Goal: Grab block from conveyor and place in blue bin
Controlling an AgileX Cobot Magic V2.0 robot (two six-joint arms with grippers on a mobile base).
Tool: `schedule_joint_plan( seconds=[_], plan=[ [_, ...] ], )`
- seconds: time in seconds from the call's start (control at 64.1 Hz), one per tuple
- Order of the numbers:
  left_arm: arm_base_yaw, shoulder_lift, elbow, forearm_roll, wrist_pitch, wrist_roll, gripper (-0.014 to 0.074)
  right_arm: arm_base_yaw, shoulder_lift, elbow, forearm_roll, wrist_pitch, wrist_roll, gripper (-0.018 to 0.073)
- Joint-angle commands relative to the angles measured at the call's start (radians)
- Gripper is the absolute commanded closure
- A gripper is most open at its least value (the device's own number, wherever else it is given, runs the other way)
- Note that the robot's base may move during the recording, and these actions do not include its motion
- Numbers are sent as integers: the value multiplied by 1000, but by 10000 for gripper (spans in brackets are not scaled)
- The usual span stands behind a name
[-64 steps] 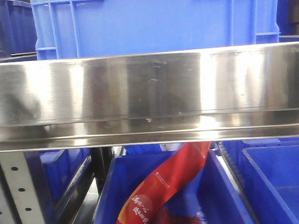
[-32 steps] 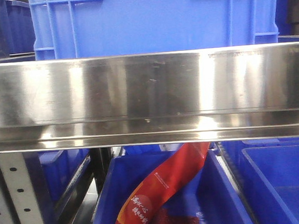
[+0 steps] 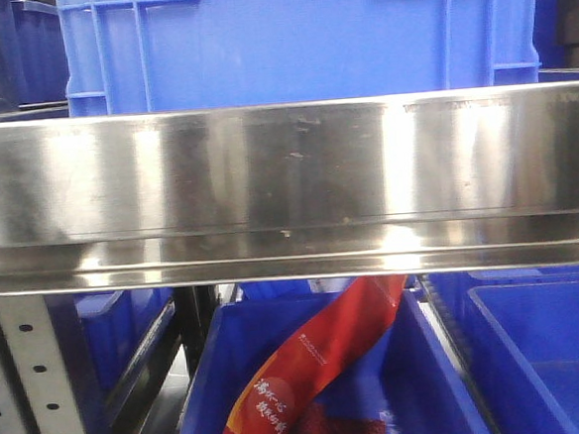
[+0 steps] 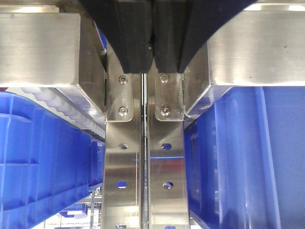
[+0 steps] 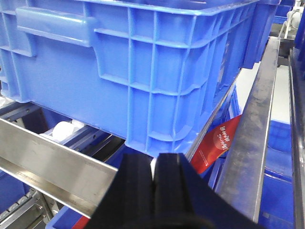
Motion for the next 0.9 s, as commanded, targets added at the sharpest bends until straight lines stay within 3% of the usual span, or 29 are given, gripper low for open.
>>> schedule_joint_plan(
  seconds=[0.0,0.218,0.624,0.748,0.889],
  plan=[
    [4,-6,-1,4,-13,-5,707,2,-5,3,-10,-24,-1,712],
    [4,-6,-1,4,-13,-5,707,-11,-14,5,-10,-24,-1,712],
    [4,-6,-1,4,-13,-5,707,-369,-266,237,-10,-210,-1,712],
    [4,-6,-1,4,-13,-5,707,-431,-331,324,-10,-259,-1,712],
    [4,-6,-1,4,-13,-5,707,-442,-405,413,-10,-286,-1,712]
  ],
)
